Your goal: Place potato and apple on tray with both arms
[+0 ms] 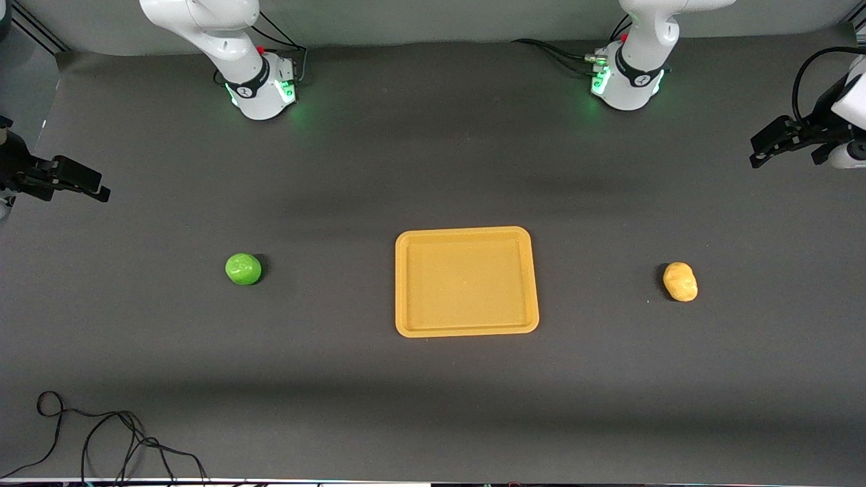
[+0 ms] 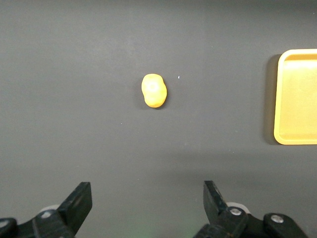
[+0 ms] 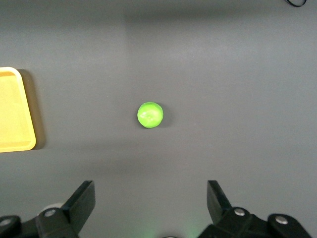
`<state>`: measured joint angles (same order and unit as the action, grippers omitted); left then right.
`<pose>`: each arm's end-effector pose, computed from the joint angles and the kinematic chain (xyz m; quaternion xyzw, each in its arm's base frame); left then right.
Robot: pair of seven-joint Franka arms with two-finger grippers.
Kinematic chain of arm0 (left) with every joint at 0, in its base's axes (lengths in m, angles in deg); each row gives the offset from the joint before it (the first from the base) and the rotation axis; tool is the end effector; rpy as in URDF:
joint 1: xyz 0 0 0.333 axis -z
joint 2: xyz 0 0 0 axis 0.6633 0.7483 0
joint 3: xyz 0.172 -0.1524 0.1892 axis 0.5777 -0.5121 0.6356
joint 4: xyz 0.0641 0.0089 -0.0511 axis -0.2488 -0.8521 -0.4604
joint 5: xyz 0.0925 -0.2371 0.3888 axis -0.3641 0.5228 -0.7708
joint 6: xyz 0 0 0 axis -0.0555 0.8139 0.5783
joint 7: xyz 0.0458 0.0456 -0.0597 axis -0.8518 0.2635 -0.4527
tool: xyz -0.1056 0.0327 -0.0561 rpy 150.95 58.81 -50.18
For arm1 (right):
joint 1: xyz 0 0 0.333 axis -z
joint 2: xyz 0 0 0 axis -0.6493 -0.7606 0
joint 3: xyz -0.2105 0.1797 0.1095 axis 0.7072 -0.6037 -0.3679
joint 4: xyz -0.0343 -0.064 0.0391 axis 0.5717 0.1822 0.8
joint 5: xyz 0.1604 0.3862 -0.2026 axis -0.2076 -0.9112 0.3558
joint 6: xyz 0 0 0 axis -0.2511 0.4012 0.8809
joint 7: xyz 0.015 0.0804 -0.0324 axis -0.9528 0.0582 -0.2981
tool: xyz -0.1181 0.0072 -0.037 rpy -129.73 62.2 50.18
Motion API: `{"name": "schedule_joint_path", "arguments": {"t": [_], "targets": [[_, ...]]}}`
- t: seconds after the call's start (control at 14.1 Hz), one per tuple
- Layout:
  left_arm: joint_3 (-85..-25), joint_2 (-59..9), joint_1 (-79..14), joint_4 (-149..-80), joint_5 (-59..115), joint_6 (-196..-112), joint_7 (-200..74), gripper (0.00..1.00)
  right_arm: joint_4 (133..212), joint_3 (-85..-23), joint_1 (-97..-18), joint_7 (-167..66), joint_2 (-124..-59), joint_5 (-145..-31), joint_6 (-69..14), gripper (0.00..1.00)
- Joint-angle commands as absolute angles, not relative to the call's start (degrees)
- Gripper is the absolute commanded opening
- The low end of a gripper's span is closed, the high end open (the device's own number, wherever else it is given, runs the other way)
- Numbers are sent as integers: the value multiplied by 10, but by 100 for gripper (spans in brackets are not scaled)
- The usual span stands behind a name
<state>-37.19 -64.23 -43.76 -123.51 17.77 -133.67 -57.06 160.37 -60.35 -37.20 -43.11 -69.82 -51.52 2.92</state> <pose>0.5629 0.0180 0.5597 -0.9998 -0.0154 -0.0105 0.0112 0.6247 -0.0231 0.6022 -0.9990 0.0383 0.0237 0.0080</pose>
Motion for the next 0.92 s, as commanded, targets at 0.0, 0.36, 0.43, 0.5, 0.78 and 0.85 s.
{"name": "schedule_joint_path", "arguments": {"t": [0.0, 0.36, 0.43, 0.5, 0.78, 0.85], "targets": [[-376, -649, -437, -1234, 175, -1335, -573, 100, 1601, -600, -376, -439, -690, -508, 42, 100], [-374, -646, -436, -1239, 175, -1336, -573, 100, 1601, -601, -376, -438, -693, -508, 40, 100], [-375, -643, -436, -1240, 176, -1340, -574, 100, 1601, -601, -376, -438, -693, -508, 40, 100], [-375, -640, -436, -1245, 176, -1352, -574, 100, 1602, -601, -376, -437, -693, -508, 39, 100], [-375, -635, -437, -1290, 178, -1406, -574, 100, 1603, -601, -376, -439, -697, -510, 37, 100], [-375, -631, -438, -1298, 179, -1415, -574, 100, 1603, -601, -376, -440, -697, -511, 38, 100]]}}
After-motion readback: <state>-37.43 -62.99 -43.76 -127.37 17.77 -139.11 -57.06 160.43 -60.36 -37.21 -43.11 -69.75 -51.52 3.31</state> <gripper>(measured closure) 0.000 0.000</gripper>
